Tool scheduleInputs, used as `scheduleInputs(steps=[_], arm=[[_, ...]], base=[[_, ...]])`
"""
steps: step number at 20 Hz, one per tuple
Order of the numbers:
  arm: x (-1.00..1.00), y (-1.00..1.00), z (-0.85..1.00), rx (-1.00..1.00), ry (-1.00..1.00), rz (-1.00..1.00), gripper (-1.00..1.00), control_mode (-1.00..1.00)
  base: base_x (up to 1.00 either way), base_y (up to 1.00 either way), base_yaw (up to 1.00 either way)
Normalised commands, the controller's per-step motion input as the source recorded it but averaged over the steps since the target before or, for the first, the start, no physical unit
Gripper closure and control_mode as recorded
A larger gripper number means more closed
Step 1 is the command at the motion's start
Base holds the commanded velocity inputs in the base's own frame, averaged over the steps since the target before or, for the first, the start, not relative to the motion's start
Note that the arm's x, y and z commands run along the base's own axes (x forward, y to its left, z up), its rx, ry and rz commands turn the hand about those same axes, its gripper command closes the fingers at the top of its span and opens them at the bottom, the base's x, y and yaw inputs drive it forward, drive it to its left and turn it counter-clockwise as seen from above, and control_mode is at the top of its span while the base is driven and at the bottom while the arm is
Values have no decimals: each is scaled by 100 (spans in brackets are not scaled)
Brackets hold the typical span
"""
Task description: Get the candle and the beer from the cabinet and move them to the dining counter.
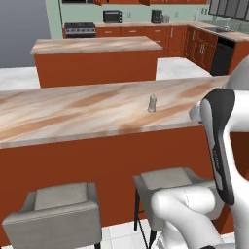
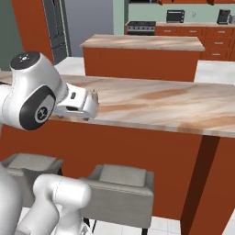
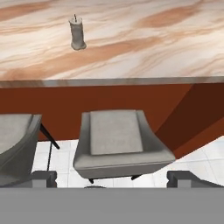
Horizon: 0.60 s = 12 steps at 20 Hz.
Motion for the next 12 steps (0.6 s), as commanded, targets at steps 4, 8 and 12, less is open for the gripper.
scheduleInputs(steps=[4, 8, 12], arm=[[-33, 12, 0, 0, 14, 0, -100, -100], [-25, 1, 0, 0, 9, 0, -100, -100], [-16, 0, 0, 0, 3, 0, -100, -100]], base=[[0, 0, 0], [0, 0, 0], [0, 0, 0]])
